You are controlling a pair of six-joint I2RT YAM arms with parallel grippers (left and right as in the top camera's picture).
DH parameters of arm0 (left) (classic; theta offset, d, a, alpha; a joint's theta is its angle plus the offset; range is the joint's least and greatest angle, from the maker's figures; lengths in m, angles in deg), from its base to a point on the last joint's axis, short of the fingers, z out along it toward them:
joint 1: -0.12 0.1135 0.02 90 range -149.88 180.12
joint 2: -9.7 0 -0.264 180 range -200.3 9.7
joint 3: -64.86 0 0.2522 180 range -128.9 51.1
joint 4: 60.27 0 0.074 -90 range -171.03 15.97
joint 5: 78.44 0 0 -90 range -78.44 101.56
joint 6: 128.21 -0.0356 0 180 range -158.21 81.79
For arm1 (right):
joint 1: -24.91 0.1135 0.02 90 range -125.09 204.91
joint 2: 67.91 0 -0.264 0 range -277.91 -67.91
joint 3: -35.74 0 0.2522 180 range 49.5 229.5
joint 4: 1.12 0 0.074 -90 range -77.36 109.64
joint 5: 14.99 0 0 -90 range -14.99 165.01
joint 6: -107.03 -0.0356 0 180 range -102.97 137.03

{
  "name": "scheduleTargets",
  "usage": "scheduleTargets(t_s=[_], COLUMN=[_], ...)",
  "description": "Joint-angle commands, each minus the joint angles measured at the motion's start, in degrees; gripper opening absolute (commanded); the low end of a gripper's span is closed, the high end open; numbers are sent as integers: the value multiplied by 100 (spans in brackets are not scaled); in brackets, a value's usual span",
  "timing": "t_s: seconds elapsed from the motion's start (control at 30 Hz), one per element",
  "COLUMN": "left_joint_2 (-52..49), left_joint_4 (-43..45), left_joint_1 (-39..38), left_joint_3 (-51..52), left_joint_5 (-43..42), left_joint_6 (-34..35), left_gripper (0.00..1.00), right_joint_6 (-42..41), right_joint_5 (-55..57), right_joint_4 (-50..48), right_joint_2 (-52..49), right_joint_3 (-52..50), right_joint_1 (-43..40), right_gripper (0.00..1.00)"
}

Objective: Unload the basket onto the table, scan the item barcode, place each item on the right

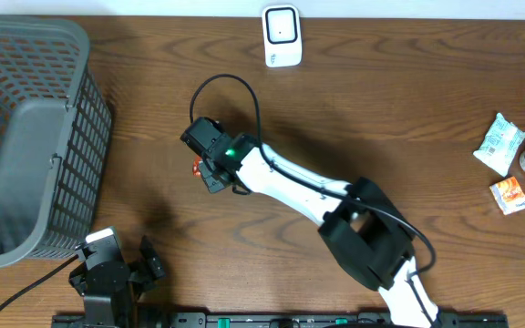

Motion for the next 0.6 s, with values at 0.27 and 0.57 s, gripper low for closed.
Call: scheduleTargets(t_s=[0.27, 0.57], left_joint_2=[9, 9], left_joint_4=[-4, -4], left_joint_1=[24, 24], left_joint_3=[2, 2], left_joint_5=[31, 31], left_joint_6=[52, 52], left_gripper=[98, 98], right_joint_6=[90, 90], right_joint_5=[120, 96], right_joint_4=[-260, 33], right_joint_2=[190, -323], right_joint_3=[105, 107], right_joint_1=[24, 72], right_gripper=[1, 1])
